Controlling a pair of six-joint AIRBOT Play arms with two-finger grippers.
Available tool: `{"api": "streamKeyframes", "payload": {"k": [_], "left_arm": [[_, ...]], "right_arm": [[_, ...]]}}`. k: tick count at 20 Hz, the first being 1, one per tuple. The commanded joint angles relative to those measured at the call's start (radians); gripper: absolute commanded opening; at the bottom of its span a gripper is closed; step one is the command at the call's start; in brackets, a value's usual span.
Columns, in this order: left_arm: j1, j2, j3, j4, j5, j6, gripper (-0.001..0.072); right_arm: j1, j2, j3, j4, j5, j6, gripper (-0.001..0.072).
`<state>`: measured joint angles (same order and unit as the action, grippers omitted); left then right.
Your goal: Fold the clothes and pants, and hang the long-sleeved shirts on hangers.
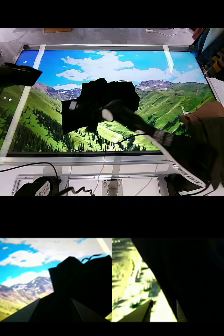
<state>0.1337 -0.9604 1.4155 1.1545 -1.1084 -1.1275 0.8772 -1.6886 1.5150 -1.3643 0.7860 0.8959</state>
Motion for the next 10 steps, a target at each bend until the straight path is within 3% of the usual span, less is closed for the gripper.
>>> {"api": "streamKeyframes", "payload": {"k": [1, 6, 8, 10], "left_arm": [[0.001, 0.003, 0.000, 0.121, -0.003, -0.029, 0.0402], [0.001, -0.003, 0.000, 0.121, 0.005, -0.024, 0.0402], [0.001, -0.007, 0.000, 0.121, 0.014, -0.025, 0.0402], [0.001, -0.014, 0.000, 0.121, 0.020, -0.025, 0.0402]], "right_arm": [[0.052, -0.089, 0.000, -0.030, -0.167, -0.100, 0.0354], [0.052, -0.152, 0.003, -0.020, -0.240, -0.114, 0.0358], [0.052, -0.169, 0.003, -0.007, -0.264, -0.159, 0.0435], [0.052, -0.178, 0.003, 0.015, -0.309, -0.162, 0.0439]]}}
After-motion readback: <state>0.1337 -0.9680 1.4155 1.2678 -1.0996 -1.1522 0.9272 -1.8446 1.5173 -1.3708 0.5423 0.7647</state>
